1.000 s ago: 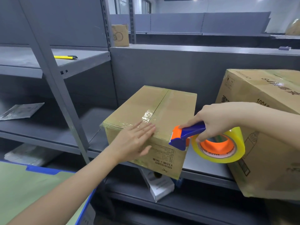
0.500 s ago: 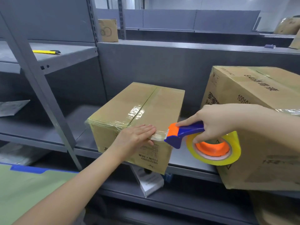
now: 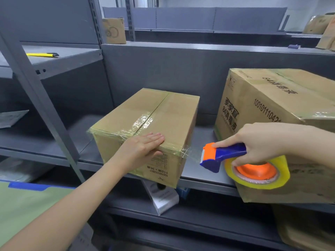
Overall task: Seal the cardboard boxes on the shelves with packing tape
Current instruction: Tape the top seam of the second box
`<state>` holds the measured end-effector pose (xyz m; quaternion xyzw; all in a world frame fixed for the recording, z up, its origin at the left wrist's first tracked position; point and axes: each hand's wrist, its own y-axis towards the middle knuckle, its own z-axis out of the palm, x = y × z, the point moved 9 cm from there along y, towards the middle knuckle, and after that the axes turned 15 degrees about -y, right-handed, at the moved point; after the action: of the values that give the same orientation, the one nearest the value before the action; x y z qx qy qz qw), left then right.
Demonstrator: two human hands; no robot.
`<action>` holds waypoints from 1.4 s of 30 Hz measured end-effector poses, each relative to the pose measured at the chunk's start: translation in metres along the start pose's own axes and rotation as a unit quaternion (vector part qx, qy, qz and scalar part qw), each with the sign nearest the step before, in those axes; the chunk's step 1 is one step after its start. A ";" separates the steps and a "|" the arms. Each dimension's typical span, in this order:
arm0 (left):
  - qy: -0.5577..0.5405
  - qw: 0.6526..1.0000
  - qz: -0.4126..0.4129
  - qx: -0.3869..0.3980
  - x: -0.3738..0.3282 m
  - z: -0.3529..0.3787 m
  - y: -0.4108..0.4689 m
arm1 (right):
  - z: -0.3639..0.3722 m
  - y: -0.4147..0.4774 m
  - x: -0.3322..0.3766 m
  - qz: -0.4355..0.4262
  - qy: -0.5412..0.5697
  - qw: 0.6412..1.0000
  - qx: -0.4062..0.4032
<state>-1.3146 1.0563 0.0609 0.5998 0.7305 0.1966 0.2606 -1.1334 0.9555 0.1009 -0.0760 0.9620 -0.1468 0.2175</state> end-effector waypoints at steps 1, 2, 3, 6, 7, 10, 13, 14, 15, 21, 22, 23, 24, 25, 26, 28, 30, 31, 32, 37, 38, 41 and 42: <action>0.011 1.000 0.001 0.011 -0.002 0.001 0.000 | 0.001 0.005 0.005 -0.003 -0.024 1.000 -0.004; 0.023 1.000 0.001 0.021 -0.004 0.002 0.001 | 0.002 0.010 0.010 -0.007 -0.040 0.999 -0.005; 0.031 0.999 0.001 0.031 -0.007 0.002 0.002 | 0.004 0.015 0.014 -0.012 -0.046 0.999 -0.002; 0.018 0.997 0.016 0.067 -0.020 0.008 0.006 | 0.013 0.028 0.023 -0.024 -0.030 0.999 0.017; 0.004 0.996 0.024 0.081 -0.025 0.012 0.008 | 0.014 0.032 0.025 -0.027 -0.025 0.999 0.017; -0.028 0.994 0.017 0.106 -0.033 0.020 0.012 | 0.014 0.042 0.033 -0.034 -0.029 0.999 0.002; -0.037 0.994 -0.005 0.102 -0.032 0.021 0.013 | 0.014 0.052 0.040 -0.036 -0.027 0.999 -0.003; -0.039 0.994 -0.007 0.101 -0.032 0.021 0.013 | 0.013 0.055 0.042 -0.035 -0.025 0.999 -0.005; -0.042 0.994 -0.010 0.102 -0.031 0.021 0.013 | 0.012 0.058 0.043 -0.034 -0.022 0.999 -0.009; -0.068 0.992 -0.031 0.099 -0.030 0.024 0.013 | 0.004 0.065 0.048 -0.028 -0.032 0.999 -0.012; -0.068 0.992 -0.033 0.099 -0.030 0.024 0.013 | 0.002 0.066 0.049 -0.026 -0.036 0.999 -0.015; -0.067 0.992 -0.033 0.100 -0.031 0.024 0.013 | 0.000 0.067 0.050 -0.024 -0.040 0.999 -0.016; -0.066 0.992 -0.034 0.101 -0.031 0.024 0.013 | -0.002 0.068 0.051 -0.025 -0.043 0.999 -0.013; -0.065 0.992 -0.035 0.102 -0.032 0.024 0.013 | -0.004 0.068 0.051 -0.024 -0.045 0.999 -0.005; -0.064 0.992 -0.038 0.102 -0.032 0.023 0.013 | -0.006 0.069 0.052 -0.023 -0.045 0.999 0.006; -0.060 0.992 -0.046 0.101 -0.032 0.024 0.013 | -0.009 0.071 0.051 -0.015 -0.042 0.998 0.034; -0.061 0.991 -0.057 0.105 -0.031 0.025 0.014 | -0.009 0.075 0.048 -0.009 -0.030 0.998 0.060; -0.062 0.990 -0.062 0.106 -0.030 0.025 0.014 | -0.008 0.078 0.048 -0.009 -0.021 0.997 0.073; -0.063 0.990 -0.066 0.107 -0.030 0.025 0.014 | -0.007 0.080 0.049 -0.011 -0.006 0.996 0.088; -0.072 0.989 -0.079 0.105 -0.029 0.025 0.013 | -0.005 0.080 0.047 -0.020 0.030 0.993 0.110; -0.071 0.989 -0.079 0.105 -0.029 0.025 0.013 | -0.007 0.080 0.049 -0.018 -0.013 0.996 0.087; -0.063 0.990 -0.069 0.108 -0.030 0.023 0.015 | 0.002 0.089 0.082 -0.041 -0.190 0.981 0.021; -0.060 0.990 -0.064 0.108 -0.031 0.022 0.015 | 0.013 0.091 0.091 -0.047 -0.195 0.979 0.034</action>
<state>-1.2850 1.0285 0.0567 0.5875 0.7672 0.0633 0.2496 -1.2167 1.0195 0.0245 -0.1412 0.8909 -0.1722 0.3958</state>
